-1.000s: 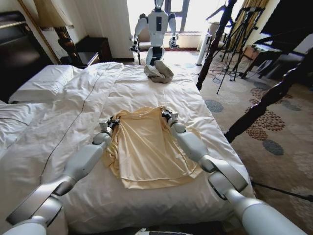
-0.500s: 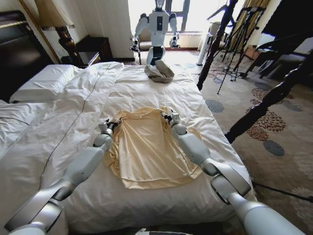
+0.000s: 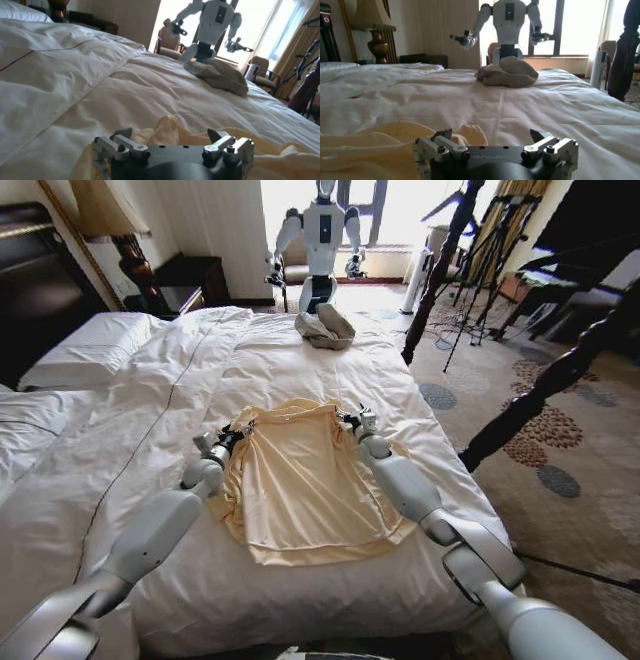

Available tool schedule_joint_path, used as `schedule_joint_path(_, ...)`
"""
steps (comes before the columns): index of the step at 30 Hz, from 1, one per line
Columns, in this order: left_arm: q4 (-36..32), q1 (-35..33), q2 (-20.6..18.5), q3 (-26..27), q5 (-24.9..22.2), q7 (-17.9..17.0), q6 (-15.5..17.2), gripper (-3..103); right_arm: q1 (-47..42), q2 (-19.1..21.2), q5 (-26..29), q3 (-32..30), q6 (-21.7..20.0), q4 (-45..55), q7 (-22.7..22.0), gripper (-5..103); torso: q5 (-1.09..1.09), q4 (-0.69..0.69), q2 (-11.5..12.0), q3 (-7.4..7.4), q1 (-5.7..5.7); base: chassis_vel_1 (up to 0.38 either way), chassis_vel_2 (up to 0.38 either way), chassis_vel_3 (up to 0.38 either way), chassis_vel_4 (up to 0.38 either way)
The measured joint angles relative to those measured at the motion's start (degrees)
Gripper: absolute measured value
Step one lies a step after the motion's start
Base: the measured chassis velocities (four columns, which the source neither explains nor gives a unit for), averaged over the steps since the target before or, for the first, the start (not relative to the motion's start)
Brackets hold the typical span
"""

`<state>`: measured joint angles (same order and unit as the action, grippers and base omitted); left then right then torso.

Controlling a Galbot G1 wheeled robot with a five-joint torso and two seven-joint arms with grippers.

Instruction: Pick up the clothes from the bed and hang them on the clothes hanger.

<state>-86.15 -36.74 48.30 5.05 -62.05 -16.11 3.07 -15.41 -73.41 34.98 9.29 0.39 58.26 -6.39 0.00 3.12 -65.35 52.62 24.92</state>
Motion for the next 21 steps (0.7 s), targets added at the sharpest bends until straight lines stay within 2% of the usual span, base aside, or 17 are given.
schedule_joint_path(1,0.00,0.00,0.00,0.00,0.00,0.00,0.00,100,0.00,0.00,0.00,0.00,0.00,0.00,0.00,100,0.00,0.00,0.00,0.00,0.00,0.000,0.000,0.000,0.000)
schedule_joint_path(3,-1.77,-2.91,-2.15,0.37,1.97,0.51,1.10,100,-2.51,4.63,0.51,0.00,-3.50,5.85,1.66,100,-0.01,0.01,0.00,0.00,-0.02,0.000,0.000,0.000,0.000)
schedule_joint_path(7,-5.71,-6.97,-3.26,2.55,2.36,-0.15,1.44,100,-5.37,9.17,0.79,0.03,-4.12,11.37,3.92,100,-0.02,0.00,0.00,0.00,-0.02,0.000,0.000,0.000,0.000)
schedule_joint_path(8,-8.35,-9.63,-3.99,4.28,2.41,-0.48,1.46,100,-6.96,11.57,0.63,-0.07,-3.62,14.17,4.76,100,-0.02,0.00,0.00,0.00,-0.02,0.000,0.000,0.000,0.000)
schedule_joint_path(10,-9.88,-11.22,-4.32,5.53,2.72,-0.64,1.47,100,-8.01,12.83,0.09,-0.40,-2.73,15.71,5.03,100,-0.02,-0.01,0.00,0.00,-0.02,0.000,0.000,0.000,0.000)
schedule_joint_path(13,-17.22,-17.76,-5.10,12.30,4.24,-1.97,1.66,100,-12.24,17.96,-3.53,-2.71,1.87,22.88,5.92,100,0.02,-0.04,0.01,0.01,-0.01,0.000,0.000,0.000,0.000)
schedule_joint_path(14,-17.22,-17.76,-5.10,12.30,4.24,-1.97,1.66,100,-12.24,17.96,-3.53,-2.71,1.87,22.88,5.92,100,0.02,-0.04,0.01,0.01,-0.01,0.000,0.000,0.000,0.000)
schedule_joint_path(15,-21.62,-21.10,-5.20,15.82,4.31,-2.72,2.20,100,-15.53,22.32,-5.36,-5.84,4.18,29.27,7.09,100,0.06,-0.07,0.01,0.00,-0.02,0.000,0.000,0.000,0.000)
schedule_joint_path(16,-24.69,-24.09,-5.09,18.52,4.78,-3.23,2.69,100,-18.68,26.24,-5.64,-10.22,5.39,35.27,8.23,100,0.03,-0.02,0.00,0.00,-0.01,0.000,0.000,0.000,0.000)
schedule_joint_path(17,-24.69,-24.09,-5.09,18.52,4.78,-3.23,2.69,100,-18.68,26.24,-5.64,-10.22,5.39,35.27,8.23,100,0.03,-0.02,0.00,0.00,-0.01,0.000,0.000,0.000,0.000)
schedule_joint_path(18,-28.25,-28.71,-4.20,22.83,6.00,-3.53,3.15,100,-21.21,29.72,-5.47,-15.08,5.84,40.54,8.46,100,-0.02,0.05,0.00,-0.01,-0.02,0.000,0.000,0.000,0.000)
schedule_joint_path(20,-31.84,-33.82,-2.19,28.12,7.47,-3.75,3.61,100,-23.00,33.01,-5.11,-20.29,5.73,45.44,6.59,100,0.00,0.06,0.00,-0.01,-0.04,0.000,0.000,0.000,0.000)
schedule_joint_path(21,-35.77,-38.29,0.58,32.70,8.33,-3.84,4.01,100,-23.11,36.12,-4.14,-24.86,4.85,48.82,3.31,100,0.05,0.03,-0.01,-0.02,-0.05,0.000,0.000,0.000,0.000)
